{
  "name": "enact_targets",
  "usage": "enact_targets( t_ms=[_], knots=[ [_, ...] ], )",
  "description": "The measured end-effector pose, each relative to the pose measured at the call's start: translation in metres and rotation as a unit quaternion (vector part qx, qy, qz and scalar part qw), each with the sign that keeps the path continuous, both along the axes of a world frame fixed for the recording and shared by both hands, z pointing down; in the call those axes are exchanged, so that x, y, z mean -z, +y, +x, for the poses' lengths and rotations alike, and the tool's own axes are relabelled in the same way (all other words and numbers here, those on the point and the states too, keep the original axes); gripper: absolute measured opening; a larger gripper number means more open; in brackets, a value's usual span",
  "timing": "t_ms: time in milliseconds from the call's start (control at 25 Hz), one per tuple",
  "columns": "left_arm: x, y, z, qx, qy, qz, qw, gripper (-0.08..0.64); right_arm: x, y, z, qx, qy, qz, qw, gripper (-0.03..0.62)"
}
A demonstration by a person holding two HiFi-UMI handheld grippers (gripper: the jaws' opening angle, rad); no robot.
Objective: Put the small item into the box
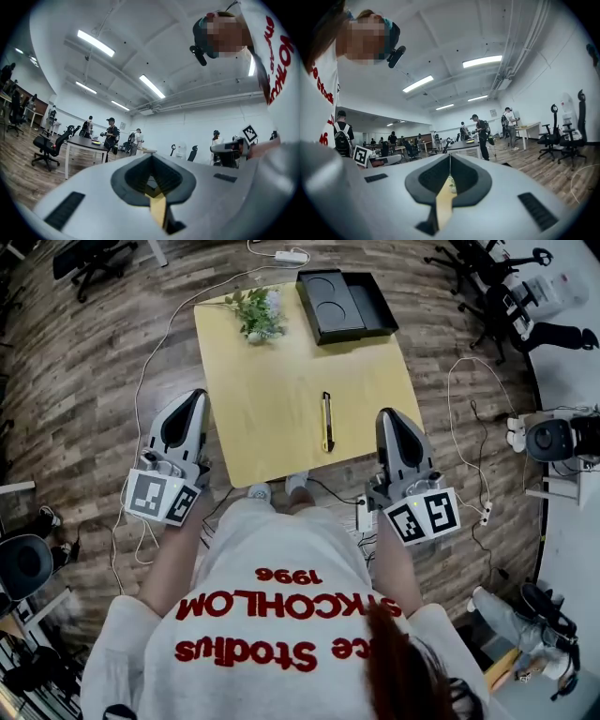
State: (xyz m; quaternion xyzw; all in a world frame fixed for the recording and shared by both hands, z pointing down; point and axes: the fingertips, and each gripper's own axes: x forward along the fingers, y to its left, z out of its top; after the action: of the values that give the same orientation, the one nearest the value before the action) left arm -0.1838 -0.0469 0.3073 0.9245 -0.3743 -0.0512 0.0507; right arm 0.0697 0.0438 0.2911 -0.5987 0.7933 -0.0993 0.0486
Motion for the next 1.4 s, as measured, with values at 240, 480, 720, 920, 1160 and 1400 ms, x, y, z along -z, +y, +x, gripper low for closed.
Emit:
enact_targets(
  t_ms=[240,480,720,920,1160,1400],
  knots=[
    [-0.002,-0.023,0.016,0.043,-0.008,0.002,0.999,0.008,-0.01,-0.044,0.018,0.049,-0.013,-0.003,0.999,0.006],
    [-0.004,-0.041,0.033,0.091,-0.01,0.005,0.9958,0.008,-0.026,-0.084,0.038,0.098,-0.031,-0.012,0.995,0.006],
    [-0.007,-0.046,0.042,0.13,-0.017,0.002,0.9914,0.008,-0.04,-0.112,0.046,0.134,-0.038,-0.021,0.99,0.006],
    [-0.01,-0.046,0.047,0.138,-0.025,-0.004,0.9901,0.008,-0.058,-0.12,0.041,0.145,-0.041,-0.041,0.988,0.006],
    [-0.018,-0.055,0.048,0.13,-0.029,-0.012,0.991,0.007,-0.067,-0.126,0.037,0.131,-0.033,-0.053,0.989,0.006],
    [-0.029,-0.066,0.055,0.1,-0.031,-0.018,0.9943,0.008,-0.078,-0.122,0.036,0.102,-0.015,-0.073,0.992,0.008]
  ],
)
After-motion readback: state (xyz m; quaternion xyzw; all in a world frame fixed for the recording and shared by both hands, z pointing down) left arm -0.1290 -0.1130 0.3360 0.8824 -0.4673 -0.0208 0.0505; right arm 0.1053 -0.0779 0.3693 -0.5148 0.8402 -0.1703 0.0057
